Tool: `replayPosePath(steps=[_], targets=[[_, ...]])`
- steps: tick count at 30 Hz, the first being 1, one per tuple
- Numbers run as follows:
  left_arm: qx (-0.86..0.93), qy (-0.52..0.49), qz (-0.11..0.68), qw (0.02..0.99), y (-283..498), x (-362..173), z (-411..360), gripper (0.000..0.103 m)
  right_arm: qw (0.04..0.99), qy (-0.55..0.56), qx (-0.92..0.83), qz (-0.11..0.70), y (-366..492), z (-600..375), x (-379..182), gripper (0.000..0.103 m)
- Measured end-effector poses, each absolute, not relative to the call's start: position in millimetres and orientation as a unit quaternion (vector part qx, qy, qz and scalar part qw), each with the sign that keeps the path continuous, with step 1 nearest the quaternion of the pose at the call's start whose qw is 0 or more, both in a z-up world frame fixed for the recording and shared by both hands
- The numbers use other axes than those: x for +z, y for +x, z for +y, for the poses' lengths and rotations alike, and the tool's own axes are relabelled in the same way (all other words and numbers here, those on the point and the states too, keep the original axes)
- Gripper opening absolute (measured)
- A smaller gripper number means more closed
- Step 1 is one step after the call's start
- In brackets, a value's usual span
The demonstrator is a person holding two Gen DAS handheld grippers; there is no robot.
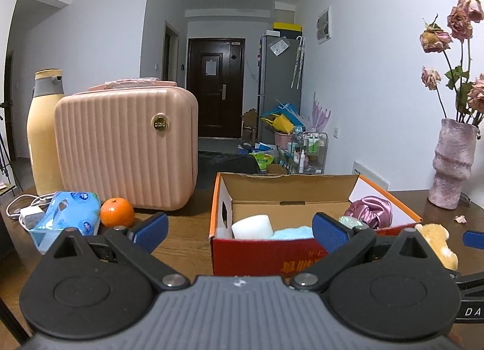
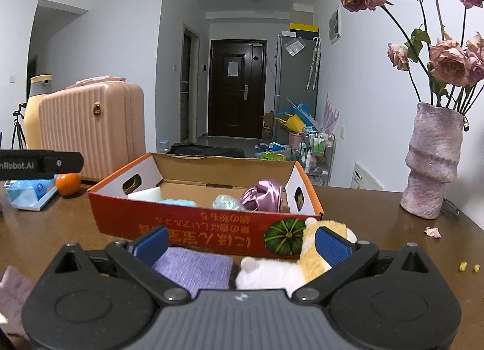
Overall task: Organize soft objects
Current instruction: 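Move both tools back from the box toward the remaining items on the table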
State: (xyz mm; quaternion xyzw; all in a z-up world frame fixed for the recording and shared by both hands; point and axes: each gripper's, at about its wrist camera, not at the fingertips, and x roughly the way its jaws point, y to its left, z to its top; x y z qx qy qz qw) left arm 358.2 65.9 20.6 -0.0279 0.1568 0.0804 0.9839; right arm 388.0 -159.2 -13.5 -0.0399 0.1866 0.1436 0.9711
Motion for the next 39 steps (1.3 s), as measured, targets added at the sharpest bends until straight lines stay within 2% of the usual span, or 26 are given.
replayPosePath(steps=[22,39], targets=[[0.060,-0.016,0.176,0.983,286,11,63,0.103,0.971,-0.042,0.149,0.185,307,-166,-19,0.103],[0.037,-0.014,0.209,0.977,247,-5,63,0.103,0.968,-0.040,0.135,0.209,278,-178,-33,0.103]])
